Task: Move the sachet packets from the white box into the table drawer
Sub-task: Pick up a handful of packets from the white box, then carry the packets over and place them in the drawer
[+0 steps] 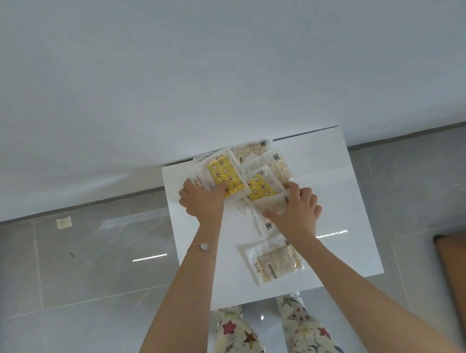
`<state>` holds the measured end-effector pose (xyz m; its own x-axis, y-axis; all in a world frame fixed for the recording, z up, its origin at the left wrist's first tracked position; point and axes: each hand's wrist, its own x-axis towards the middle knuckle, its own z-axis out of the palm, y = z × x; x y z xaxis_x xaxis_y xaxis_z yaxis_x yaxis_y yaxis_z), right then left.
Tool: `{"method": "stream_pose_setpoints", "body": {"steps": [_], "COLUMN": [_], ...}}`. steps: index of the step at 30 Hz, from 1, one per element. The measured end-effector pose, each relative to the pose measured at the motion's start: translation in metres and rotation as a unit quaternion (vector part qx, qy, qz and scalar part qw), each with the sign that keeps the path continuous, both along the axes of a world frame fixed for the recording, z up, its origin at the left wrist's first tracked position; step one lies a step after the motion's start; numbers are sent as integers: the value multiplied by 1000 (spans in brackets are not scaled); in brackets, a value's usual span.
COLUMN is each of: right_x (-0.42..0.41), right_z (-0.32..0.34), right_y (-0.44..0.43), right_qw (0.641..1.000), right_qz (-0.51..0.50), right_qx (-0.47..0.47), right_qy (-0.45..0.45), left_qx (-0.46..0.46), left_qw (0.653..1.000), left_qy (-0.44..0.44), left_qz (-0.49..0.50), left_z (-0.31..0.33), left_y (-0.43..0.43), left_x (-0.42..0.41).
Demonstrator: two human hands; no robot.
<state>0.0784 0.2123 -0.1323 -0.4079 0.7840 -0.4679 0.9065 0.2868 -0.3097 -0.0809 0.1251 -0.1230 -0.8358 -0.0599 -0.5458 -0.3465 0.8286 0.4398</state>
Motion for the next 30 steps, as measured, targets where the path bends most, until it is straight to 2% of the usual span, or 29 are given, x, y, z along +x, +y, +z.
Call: {"method": "stream_pose_setpoints", "body": {"steps": [4, 10, 13, 16, 20, 24, 30], "right_x": [-6, -1, 7, 15, 21, 16, -3], "right_z": [5, 21, 26, 30, 38, 60, 127], "right_y": [1, 17, 17, 17, 14, 3, -20], "right_qw": [999, 976, 963, 944, 911, 900, 904], "right_qz": [-27, -97, -142, -211, -252, -250, -186], "right_qx": [2, -113, -123, -129, -207, -236, -257], "right_qy": [40, 157, 193, 219, 253, 267, 284], "left_qx": [37, 174, 175, 153, 170, 194, 265], "left_qw": [999, 980, 980, 984, 982, 974, 944], "left_qy": [24, 72, 69, 90, 85, 85, 81], "left_qz": [22, 65, 70, 34, 19, 82, 179], "left_z": [1, 4, 6, 6, 13, 34, 101], "left_y": [-6, -27, -36, -45, -57, -76, -119], "left_x": [-1, 8, 10, 14, 18, 24, 38]}}
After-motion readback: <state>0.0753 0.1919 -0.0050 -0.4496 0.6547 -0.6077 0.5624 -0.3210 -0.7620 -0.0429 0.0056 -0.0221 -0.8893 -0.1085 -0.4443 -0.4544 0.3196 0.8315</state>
